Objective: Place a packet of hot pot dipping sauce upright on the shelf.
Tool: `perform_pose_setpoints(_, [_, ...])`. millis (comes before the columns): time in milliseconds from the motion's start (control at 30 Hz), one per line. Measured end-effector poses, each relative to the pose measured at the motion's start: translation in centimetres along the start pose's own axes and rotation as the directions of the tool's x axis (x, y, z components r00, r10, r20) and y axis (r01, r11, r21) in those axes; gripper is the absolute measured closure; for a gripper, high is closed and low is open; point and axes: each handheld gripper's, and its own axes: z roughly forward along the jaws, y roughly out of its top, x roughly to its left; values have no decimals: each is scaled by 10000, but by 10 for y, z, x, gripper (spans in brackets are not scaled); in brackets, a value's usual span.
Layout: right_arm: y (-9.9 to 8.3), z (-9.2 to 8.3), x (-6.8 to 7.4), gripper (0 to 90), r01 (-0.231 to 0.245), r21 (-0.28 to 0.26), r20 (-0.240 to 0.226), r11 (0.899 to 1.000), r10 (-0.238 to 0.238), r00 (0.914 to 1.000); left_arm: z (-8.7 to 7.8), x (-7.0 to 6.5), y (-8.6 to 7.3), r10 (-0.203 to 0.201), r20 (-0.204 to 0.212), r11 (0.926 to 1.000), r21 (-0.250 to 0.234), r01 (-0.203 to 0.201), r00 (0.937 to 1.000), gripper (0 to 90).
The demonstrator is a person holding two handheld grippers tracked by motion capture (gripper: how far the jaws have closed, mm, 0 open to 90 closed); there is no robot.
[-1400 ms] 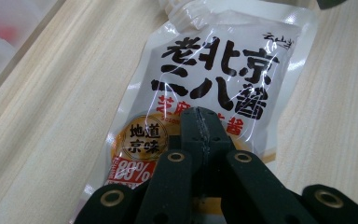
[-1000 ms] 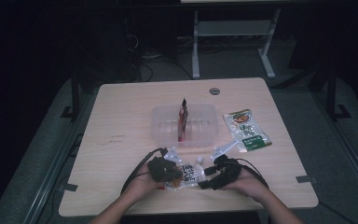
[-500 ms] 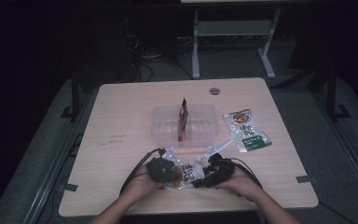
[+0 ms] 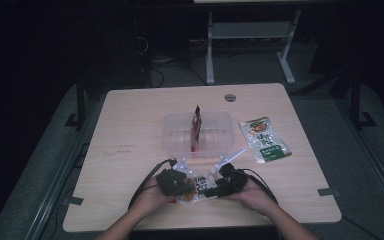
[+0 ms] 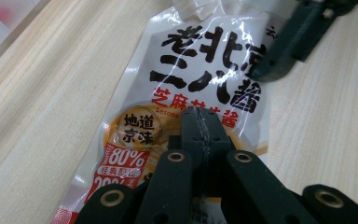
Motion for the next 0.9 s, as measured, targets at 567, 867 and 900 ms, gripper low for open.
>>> perform_pose_setpoints(567, [4, -7, 5, 894, 1624, -350, -320, 9861, -1635, 9860, -16, 3, -5, -203, 430, 9976, -658, 231, 9989, 900])
perform_pose_setpoints(867, [8, -22, 12, 895, 2132, -922, -749, 9727, -2202, 9726, -45, 11, -16, -226, 108, 9932, -1136, 237, 9997, 900])
perform_pose_setpoints(900, [9, -24, 14, 896, 2039, -997, -836, 9739, -2123, 9736, -47, 12, -17, -240, 93, 9935, -1110, 249, 9997, 900])
